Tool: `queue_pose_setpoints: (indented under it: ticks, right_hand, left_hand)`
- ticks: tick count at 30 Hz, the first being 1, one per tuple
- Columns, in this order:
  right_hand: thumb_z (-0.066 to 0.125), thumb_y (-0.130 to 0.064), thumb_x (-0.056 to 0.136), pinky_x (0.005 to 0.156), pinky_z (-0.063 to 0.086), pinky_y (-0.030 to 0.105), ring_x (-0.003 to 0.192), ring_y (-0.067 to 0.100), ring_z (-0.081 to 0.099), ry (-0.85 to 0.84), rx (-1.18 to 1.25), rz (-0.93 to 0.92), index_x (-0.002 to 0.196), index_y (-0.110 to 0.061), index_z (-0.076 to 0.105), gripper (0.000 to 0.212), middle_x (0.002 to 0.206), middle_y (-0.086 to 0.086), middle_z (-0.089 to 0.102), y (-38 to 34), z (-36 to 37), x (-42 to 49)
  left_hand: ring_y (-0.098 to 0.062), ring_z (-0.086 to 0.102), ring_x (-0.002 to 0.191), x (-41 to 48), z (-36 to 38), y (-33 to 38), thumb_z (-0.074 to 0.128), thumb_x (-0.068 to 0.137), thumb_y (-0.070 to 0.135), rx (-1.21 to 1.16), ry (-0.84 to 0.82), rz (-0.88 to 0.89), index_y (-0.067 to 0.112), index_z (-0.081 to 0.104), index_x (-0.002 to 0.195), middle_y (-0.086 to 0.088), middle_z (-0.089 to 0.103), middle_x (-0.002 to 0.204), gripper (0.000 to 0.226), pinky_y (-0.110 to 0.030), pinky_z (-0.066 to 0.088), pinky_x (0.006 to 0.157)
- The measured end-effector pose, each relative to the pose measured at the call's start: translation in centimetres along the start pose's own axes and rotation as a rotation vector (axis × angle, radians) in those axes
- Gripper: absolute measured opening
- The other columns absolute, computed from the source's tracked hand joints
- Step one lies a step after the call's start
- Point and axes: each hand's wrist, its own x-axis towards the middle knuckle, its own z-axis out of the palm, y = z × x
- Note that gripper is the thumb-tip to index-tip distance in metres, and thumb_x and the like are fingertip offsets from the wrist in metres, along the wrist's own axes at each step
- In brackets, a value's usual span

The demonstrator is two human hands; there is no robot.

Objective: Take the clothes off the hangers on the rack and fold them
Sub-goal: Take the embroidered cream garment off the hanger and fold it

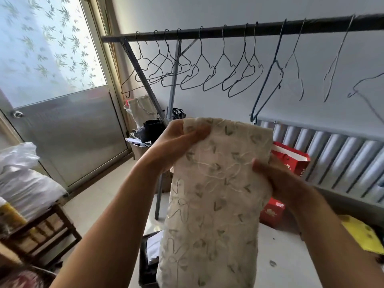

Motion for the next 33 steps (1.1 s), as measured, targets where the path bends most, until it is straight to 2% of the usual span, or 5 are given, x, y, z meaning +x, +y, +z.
queue_pose_setpoints:
  ticks: [4, 9, 20, 24, 33]
  right_hand:
    - [0.092, -0.033, 0.052, 0.081, 0.057, 0.046, 0.092, 0.034, 0.072, 0.158, -0.014, 0.069, 0.098, -0.008, 0.073, 0.056, 0.104, 0.018, 0.073, 0.6, 0.6, 0.3]
    - [0.075, -0.019, 0.064, 0.075, 0.059, 0.041, 0.085, 0.032, 0.073, 0.3, 0.095, -0.005, 0.09, -0.007, 0.074, 0.029, 0.095, 0.016, 0.075, -0.7, 0.8, 0.7]
    - [0.072, -0.041, 0.069, 0.066, 0.06, 0.035, 0.088, 0.023, 0.074, 0.071, 0.393, 0.014, 0.082, -0.02, 0.081, 0.026, 0.097, 0.008, 0.076, -0.9, 0.1, -0.2]
    - [0.097, -0.035, 0.04, 0.074, 0.06, 0.04, 0.1, 0.033, 0.07, 0.071, 0.228, 0.101, 0.115, -0.01, 0.068, 0.084, 0.112, 0.016, 0.071, 0.3, -0.1, -0.5]
    - [0.064, -0.012, 0.081, 0.056, 0.059, 0.034, 0.073, 0.025, 0.074, 0.286, 0.311, 0.083, 0.092, -0.003, 0.071, 0.015, 0.087, 0.014, 0.076, -0.8, 0.8, 0.6]
  left_hand:
    - [-0.019, 0.071, 0.071, 0.6, -0.3, -0.8, 0.061, 0.094, 0.025, -0.039, 0.032, -0.066, 0.005, 0.07, 0.1, -0.008, 0.075, 0.085, 0.023, -0.032, 0.06, 0.064]
    - [-0.024, 0.071, 0.094, -0.4, -0.5, -4.7, 0.083, 0.058, 0.059, -0.469, -0.136, -0.174, 0.013, 0.07, 0.111, -0.01, 0.073, 0.106, 0.071, -0.036, 0.059, 0.078]
    - [-0.026, 0.072, 0.081, -1.4, 2.5, -5.3, 0.076, 0.072, 0.006, -0.432, 0.161, -0.073, 0.007, 0.076, 0.091, -0.015, 0.075, 0.092, 0.02, -0.037, 0.06, 0.071]
    - [-0.023, 0.072, 0.074, -1.4, 2.8, -4.6, 0.072, 0.08, 0.002, -0.427, 0.226, -0.076, 0.002, 0.073, 0.092, -0.014, 0.075, 0.086, 0.012, -0.032, 0.059, 0.064]
    - [-0.029, 0.072, 0.092, -0.9, 2.4, -3.9, 0.073, 0.075, 0.015, -0.416, 0.292, -0.04, 0.029, 0.031, 0.142, -0.006, 0.075, 0.098, 0.081, -0.045, 0.061, 0.077]
